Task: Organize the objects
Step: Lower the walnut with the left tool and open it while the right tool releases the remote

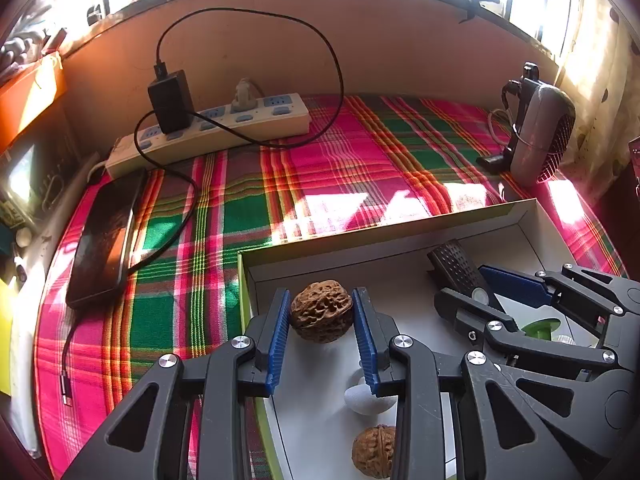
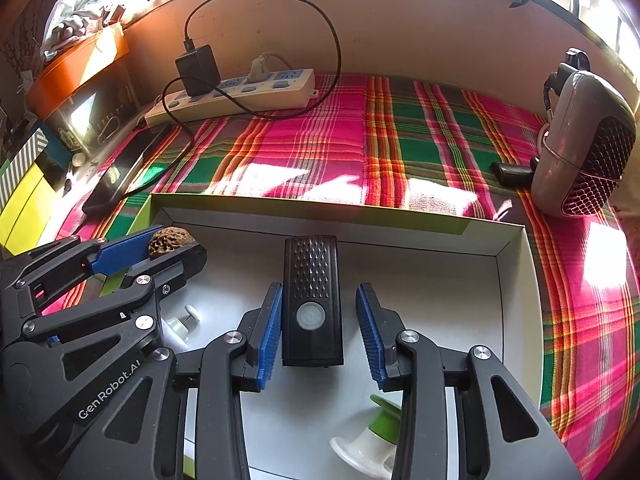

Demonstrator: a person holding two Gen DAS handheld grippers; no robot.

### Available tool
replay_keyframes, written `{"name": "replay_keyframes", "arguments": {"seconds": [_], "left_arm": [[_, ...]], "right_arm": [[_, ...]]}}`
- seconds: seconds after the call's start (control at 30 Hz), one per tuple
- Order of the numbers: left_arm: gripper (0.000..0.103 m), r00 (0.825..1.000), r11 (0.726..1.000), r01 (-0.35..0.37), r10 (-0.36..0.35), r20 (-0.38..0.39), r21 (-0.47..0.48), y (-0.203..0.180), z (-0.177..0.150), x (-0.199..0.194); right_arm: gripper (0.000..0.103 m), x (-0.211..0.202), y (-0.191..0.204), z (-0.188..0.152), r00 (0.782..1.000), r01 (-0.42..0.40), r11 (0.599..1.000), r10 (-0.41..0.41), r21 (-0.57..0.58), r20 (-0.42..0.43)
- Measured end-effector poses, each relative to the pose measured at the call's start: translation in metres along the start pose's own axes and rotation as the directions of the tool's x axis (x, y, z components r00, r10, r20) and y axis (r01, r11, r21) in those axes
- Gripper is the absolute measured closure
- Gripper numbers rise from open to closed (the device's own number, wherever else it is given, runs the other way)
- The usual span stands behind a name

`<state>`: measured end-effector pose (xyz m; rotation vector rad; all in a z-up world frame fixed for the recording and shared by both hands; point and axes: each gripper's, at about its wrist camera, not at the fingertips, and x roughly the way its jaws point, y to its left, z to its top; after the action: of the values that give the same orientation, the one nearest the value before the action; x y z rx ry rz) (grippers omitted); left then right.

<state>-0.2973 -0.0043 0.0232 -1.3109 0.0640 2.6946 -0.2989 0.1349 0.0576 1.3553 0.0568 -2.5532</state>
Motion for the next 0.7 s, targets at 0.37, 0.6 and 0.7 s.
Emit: {"name": "replay_keyframes", "arguments": {"seconds": [0.37, 0.6, 0.7], "left_arm": [[0.073, 1.0, 1.0, -0.012, 0.012, 0.022, -0.008, 0.001, -0.003, -0.014], [0.073, 0.999, 1.0, -0.018, 0.018, 0.032, -0.009, 0.0, -0.009, -0.025], [0.073, 0.999, 1.0, -0.016, 0.017, 0.04, -0.011, -0.002, -0.014, -0.033]], "right_arm": [[0.06, -0.012, -0.001, -0.003, 1.0, -0.002, 1.0, 0.001, 0.011, 0.023], [0.06, -0.025, 0.001, -0.007, 0.999, 0.004, 1.0, -0.005, 0.007, 0.043], [0.06, -0.032, 0.0, -0.01, 0.999, 0.004, 1.0, -0.004, 0.009, 0.052]]}}
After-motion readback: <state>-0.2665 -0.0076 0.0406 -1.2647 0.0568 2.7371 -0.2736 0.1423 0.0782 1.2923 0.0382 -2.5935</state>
